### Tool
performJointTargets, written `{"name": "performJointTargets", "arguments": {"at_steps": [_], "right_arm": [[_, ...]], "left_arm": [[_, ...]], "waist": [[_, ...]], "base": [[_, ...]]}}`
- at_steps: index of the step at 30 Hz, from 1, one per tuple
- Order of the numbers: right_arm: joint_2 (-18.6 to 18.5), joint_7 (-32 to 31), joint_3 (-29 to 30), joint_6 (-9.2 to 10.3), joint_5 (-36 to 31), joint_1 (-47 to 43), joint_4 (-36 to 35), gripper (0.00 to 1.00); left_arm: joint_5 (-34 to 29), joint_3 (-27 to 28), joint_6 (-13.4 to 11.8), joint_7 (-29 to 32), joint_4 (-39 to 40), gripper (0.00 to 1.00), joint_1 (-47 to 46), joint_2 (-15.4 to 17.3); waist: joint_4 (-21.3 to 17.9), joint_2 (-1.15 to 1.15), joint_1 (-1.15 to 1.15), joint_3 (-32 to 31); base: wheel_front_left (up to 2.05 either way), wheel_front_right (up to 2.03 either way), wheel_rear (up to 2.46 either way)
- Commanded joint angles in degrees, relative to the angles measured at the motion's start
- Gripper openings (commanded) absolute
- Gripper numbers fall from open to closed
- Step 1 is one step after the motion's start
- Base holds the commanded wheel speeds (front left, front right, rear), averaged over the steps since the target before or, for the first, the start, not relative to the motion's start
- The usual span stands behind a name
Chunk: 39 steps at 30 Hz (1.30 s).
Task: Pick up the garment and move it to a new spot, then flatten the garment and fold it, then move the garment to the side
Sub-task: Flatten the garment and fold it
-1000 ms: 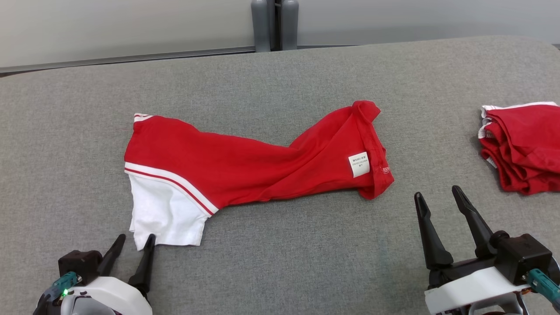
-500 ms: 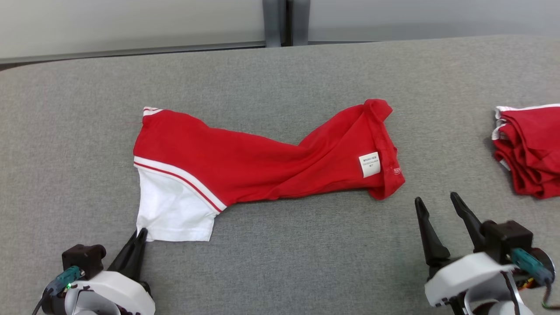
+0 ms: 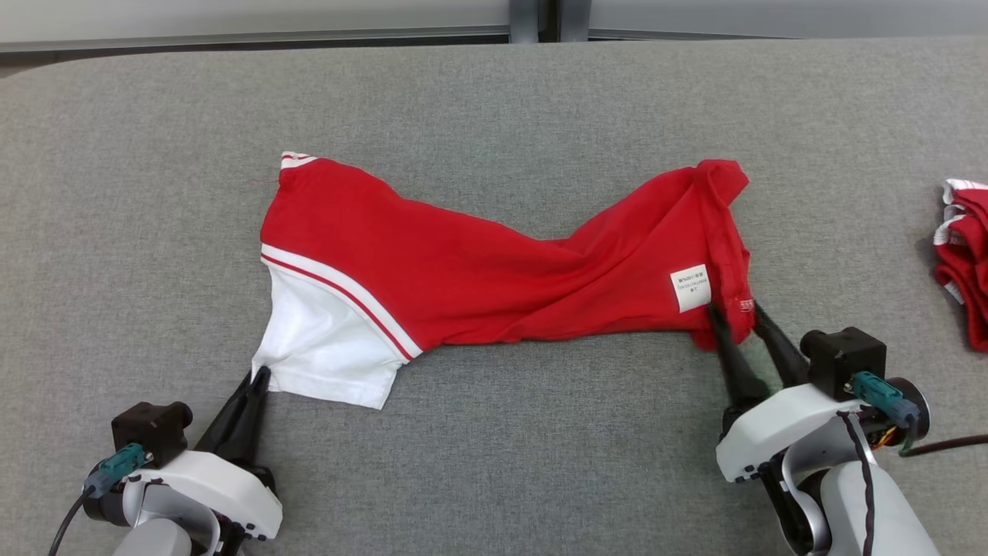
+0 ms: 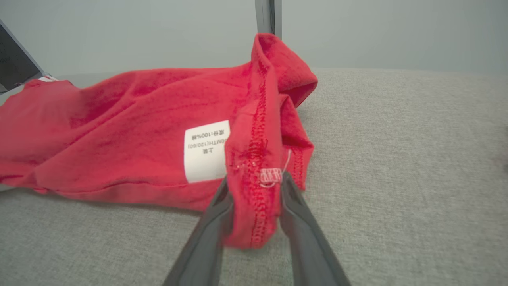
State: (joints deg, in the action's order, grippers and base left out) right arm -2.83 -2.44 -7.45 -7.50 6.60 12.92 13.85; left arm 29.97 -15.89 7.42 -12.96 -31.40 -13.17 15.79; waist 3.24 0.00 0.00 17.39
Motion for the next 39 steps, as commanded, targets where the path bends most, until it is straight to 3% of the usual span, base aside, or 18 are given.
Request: {"name": "performJointTargets", "arguments": {"at_steps": [1, 9, 19, 29, 35, 39], "right_arm": [[-0.2, 0.9, 0.6, 0.03, 0.3, 0.9, 0.5, 0.0], [-0.2, 2.8, 2.4, 0.03, 0.8, 0.0, -2.0, 0.0], [-1.6, 1.2, 3.1, 0.04, 4.3, 1.3, -12.8, 0.0], [-6.0, -1.5, 4.3, 0.03, 10.9, 7.6, -23.0, 0.0], [-8.2, -1.9, 5.3, 0.03, 13.6, 12.5, -24.0, 0.0], [-9.6, -1.9, 5.4, 0.02, 13.9, 14.7, -22.4, 0.0]], "left_arm": [[0.5, 0.1, -0.3, -0.1, -0.4, 0.0, -0.3, 0.7], [-0.4, 2.9, -0.8, -2.0, 4.9, 0.0, -1.3, 1.8], [-2.0, 9.6, -3.5, -2.2, 23.0, 0.0, -2.0, 2.7], [-2.4, 11.3, -5.7, -0.1, 37.1, 0.0, -14.7, 2.6], [-3.3, 8.9, -5.0, 4.0, 37.9, 0.0, -26.4, 2.9], [-2.7, 6.9, -4.5, 6.5, 34.3, 0.0, -31.8, 2.1]], "waist": [[0.2, 0.0, 0.0, 0.2], [0.1, 0.0, 0.0, -0.3], [-1.2, 0.0, 0.0, -4.6], [-2.5, 0.0, 0.0, -10.2], [-3.2, 0.0, 0.0, -13.2], [-3.7, 0.0, 0.0, -14.1]], "base": [[0.0, 0.0, 0.0], [0.0, 0.0, 0.0], [0.0, 0.0, 0.0], [0.0, 0.0, 0.0], [0.0, 0.0, 0.0], [0.0, 0.0, 0.0]]}}
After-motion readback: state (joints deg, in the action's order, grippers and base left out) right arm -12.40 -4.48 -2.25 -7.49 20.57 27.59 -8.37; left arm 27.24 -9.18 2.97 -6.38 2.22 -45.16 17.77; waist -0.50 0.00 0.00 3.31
